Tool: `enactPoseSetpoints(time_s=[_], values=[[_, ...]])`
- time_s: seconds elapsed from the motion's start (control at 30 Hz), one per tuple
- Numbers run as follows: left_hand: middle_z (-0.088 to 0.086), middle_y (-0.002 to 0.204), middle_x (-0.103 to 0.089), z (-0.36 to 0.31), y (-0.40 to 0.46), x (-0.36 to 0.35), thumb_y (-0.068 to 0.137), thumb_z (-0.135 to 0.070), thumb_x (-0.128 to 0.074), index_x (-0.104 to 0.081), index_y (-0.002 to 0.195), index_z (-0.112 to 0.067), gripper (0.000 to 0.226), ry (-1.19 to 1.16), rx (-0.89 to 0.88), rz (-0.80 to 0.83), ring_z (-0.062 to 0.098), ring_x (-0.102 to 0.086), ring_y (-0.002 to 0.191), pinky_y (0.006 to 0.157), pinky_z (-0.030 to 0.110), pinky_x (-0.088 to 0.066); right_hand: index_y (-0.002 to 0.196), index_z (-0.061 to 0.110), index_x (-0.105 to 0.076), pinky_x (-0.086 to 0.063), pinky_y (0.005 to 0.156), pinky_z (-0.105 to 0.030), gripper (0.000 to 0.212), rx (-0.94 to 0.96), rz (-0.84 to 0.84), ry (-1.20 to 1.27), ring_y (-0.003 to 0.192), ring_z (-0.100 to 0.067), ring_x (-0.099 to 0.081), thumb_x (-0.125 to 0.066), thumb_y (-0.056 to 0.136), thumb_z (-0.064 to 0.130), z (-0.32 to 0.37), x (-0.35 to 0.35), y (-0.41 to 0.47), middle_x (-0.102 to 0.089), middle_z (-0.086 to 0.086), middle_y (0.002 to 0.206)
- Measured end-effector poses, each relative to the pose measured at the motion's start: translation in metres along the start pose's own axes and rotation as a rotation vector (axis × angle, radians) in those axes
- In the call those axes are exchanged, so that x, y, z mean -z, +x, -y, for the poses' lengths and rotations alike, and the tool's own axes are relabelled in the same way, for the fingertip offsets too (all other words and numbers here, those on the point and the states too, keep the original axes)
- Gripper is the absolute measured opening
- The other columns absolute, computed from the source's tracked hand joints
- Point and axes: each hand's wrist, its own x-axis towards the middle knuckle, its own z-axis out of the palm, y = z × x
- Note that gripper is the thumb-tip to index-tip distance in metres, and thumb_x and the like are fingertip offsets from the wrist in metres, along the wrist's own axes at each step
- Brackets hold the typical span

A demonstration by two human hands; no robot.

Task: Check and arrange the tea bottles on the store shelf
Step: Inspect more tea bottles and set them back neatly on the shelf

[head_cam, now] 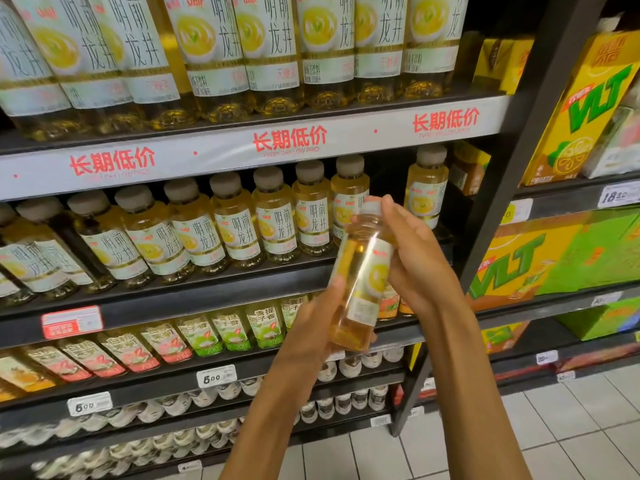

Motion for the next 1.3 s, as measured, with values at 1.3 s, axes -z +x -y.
enactPoseSetpoints(time_s=[1.3], values=[[0.037,0.097,-0.061,-0.030,0.005,-0.007,0.065,-0.022,-0.086,-0.055,0.114,0.016,0.070,-1.048,0.375,0.555,0.046,-0.067,0.083,0.069,0.049,-0.058,0.105,0.013,-0.063,-0.056,0.061,-0.025,0.039,-0.437,0.097,0.165,0.080,-0.016,-0.073,-0.038,0.100,0.043,-0.017,0.004,0.018,-0.075,-0.007,0.089]])
